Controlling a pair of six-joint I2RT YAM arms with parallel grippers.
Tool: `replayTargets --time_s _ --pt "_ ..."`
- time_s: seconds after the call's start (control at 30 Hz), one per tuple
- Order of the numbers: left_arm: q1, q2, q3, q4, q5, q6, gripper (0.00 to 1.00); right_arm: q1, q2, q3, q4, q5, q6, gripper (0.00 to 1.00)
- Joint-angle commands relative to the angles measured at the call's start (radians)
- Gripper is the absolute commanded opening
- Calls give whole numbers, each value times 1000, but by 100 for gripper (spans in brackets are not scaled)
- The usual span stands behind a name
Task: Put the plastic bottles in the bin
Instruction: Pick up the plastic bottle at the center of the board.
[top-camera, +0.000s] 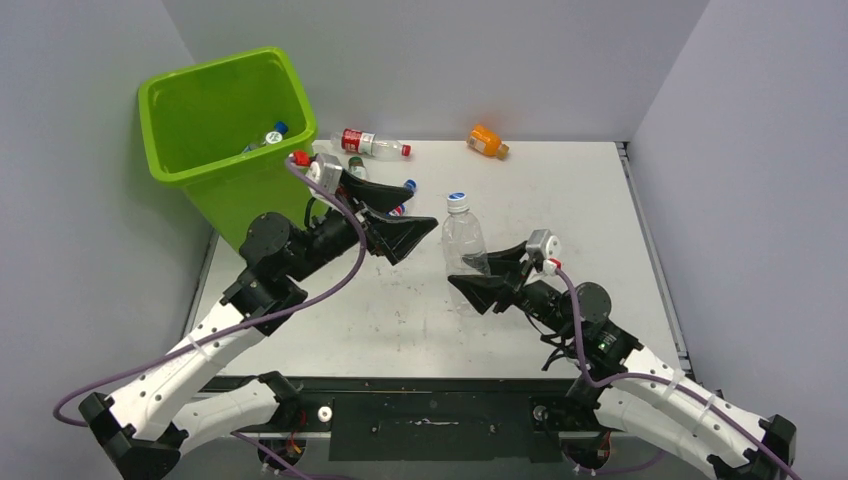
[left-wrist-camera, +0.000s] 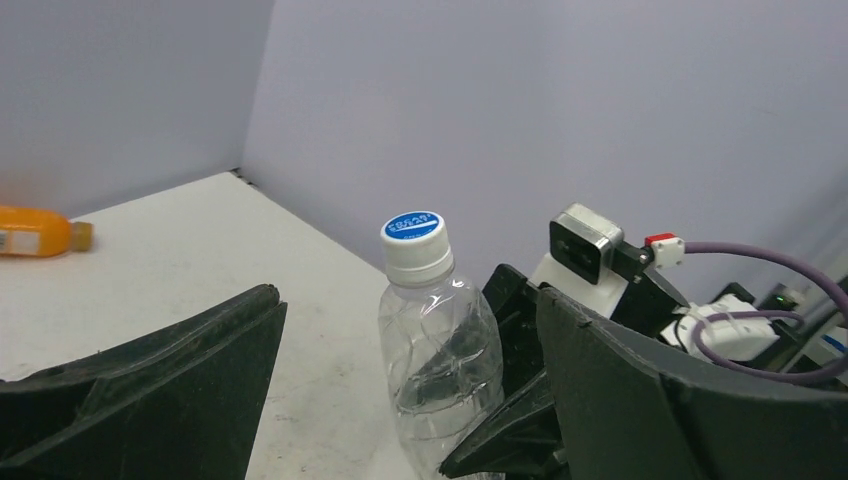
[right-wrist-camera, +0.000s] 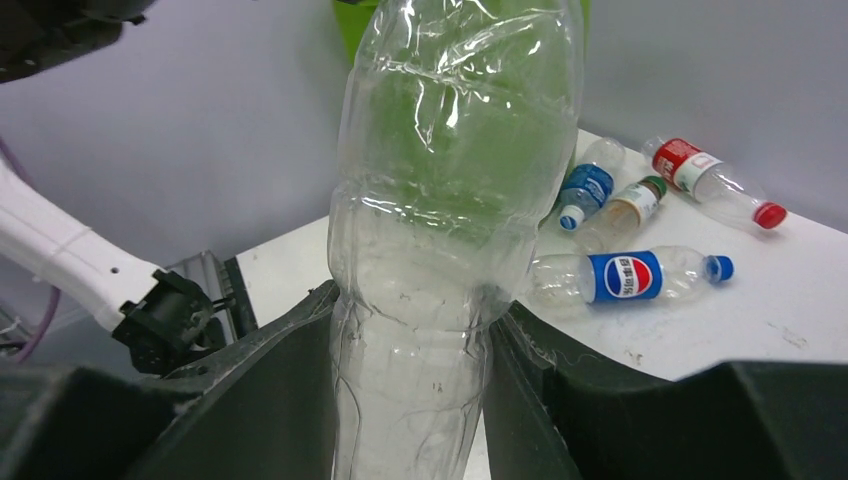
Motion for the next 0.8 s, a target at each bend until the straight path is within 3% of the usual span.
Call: replayTargets --time_s 0.0,0.13,0.37,0.43,0.57,0.77 --pt "5 38 -6 234 198 -94 96 7 -31 -38 154 -87 76 28" --pt "4 46 -50 351 267 -122 96 8 -38 -70 215 -102 113 28" --pt "4 118 13 243 271 -104 100 14 -9 -87 283 -152 128 28" --pt "4 141 33 207 261 -98 94 18 -1 -80 278 -156 122 28" --pt "2 180 58 161 252 -100 91 24 1 -63 243 -154 99 28" --pt "-6 206 66 236 311 -143 55 28 11 -61 196 -139 68 29"
